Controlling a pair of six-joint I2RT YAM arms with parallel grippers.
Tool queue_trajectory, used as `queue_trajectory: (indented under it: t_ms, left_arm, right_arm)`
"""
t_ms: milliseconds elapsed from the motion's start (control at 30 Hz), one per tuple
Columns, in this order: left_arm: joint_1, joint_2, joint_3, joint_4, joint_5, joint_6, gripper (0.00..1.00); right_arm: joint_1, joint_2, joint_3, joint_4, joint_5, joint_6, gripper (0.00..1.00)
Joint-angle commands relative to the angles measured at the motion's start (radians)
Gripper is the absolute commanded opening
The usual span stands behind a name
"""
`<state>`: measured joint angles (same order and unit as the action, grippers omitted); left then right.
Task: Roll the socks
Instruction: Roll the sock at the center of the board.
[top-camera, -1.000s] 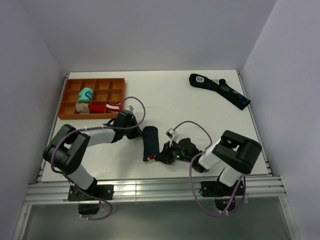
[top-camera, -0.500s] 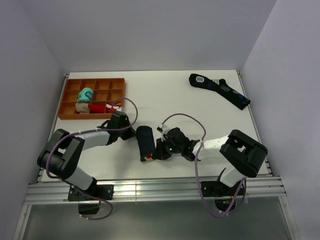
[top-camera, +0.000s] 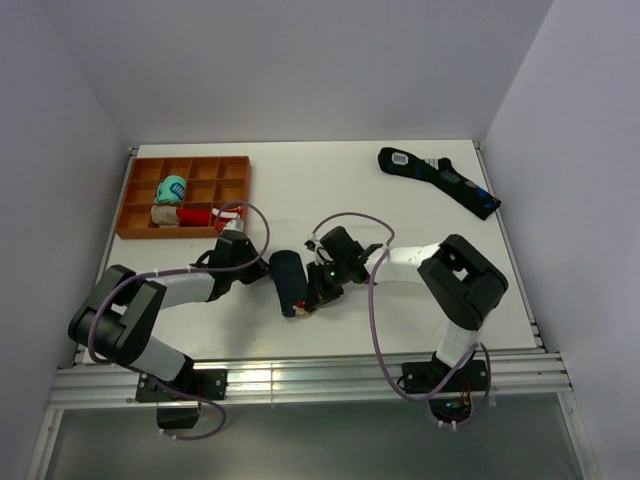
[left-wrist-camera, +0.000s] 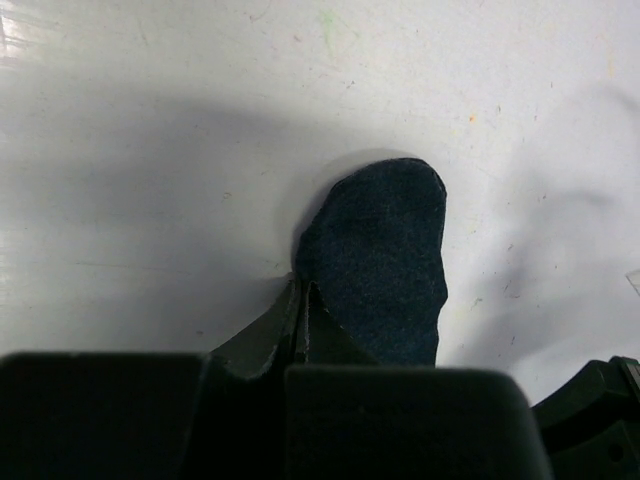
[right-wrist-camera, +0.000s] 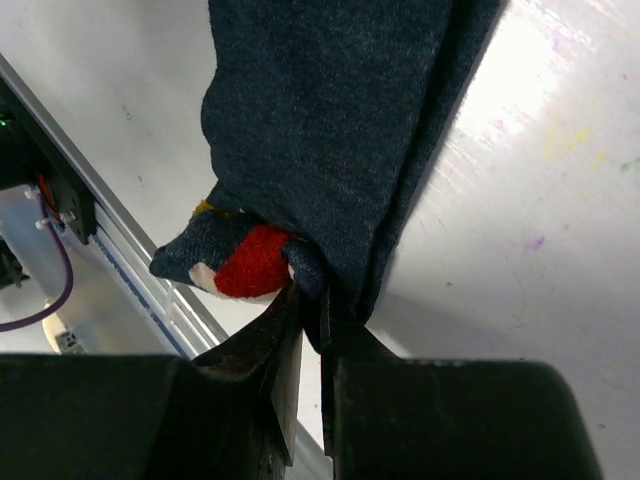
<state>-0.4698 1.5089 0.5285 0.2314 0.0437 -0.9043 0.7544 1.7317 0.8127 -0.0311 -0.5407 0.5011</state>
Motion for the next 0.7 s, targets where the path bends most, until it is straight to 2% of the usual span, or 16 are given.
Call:
queue_trajectory:
  t_ms: [0,100,133,233,333,533,667]
  left_arm:
    - [0.005,-0.001,-0.042,-0.043,-0.039,0.019,0.01]
    - [0.005,-0.025,-0.064,-0.009,-0.03,0.024,0.06]
    - [0.003,-0.044,-0.071,0.008,-0.028,0.021,0.14]
    - [0.0,-0.093,-0.094,0.026,-0.039,0.034,0.29]
    - [-0.007,-0.162,-0.13,0.046,-0.039,0.05,0.39]
    - [-0.036,-0.366,-0.269,0.15,-0.013,0.096,0.44]
    - [-0.18,-0.512,-0.331,0.149,-0.097,0.102,0.46]
  right_arm:
    - [-0.006,0.069,0.066,-0.22,0.059,-0.081,0.06]
    - [-0.007,0.089,0.114,-0.286,0.059,-0.108,0.06]
    - [-0.007,0.095,0.123,-0.309,0.059,-0.116,0.06]
    - [-0.006,0.124,0.167,-0.361,0.064,-0.136,0.06]
    - [-0.006,0.144,0.197,-0.395,0.062,-0.145,0.06]
    - [-0.006,0.17,0.252,-0.457,0.079,-0.153,0.07]
    - [-0.006,0.183,0.279,-0.484,0.085,-0.153,0.07]
